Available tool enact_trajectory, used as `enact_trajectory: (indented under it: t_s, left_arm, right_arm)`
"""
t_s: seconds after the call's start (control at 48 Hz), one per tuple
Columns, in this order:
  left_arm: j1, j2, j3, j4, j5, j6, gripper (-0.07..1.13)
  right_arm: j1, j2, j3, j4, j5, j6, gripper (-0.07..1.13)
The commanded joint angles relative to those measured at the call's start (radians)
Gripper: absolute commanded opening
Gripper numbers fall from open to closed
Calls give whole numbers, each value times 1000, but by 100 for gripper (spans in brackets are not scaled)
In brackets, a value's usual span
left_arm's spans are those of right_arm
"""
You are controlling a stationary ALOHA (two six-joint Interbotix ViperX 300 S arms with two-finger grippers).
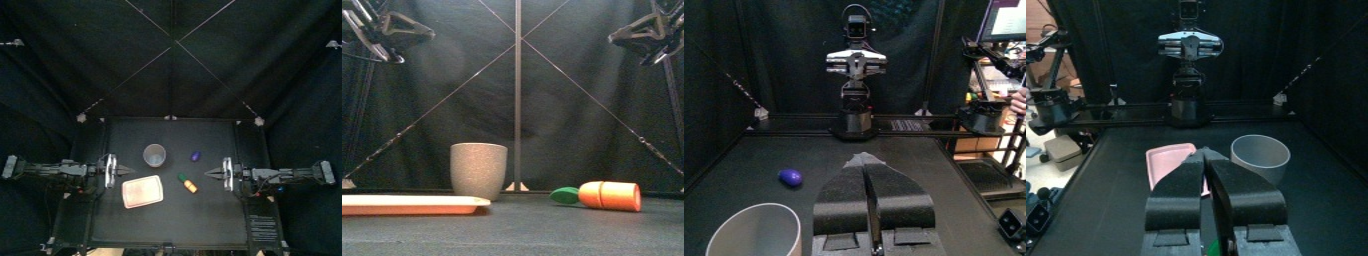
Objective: Pick the carrot then place it on the pink plate
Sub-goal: Pick the carrot
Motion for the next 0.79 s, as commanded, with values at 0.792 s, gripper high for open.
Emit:
enact_trajectory:
  t_s: [0.792]
  left_arm:
    - [21,-72,-2,15,61,5,-2]
  right_arm:
    - [-23,449,-91,123,196,293,36]
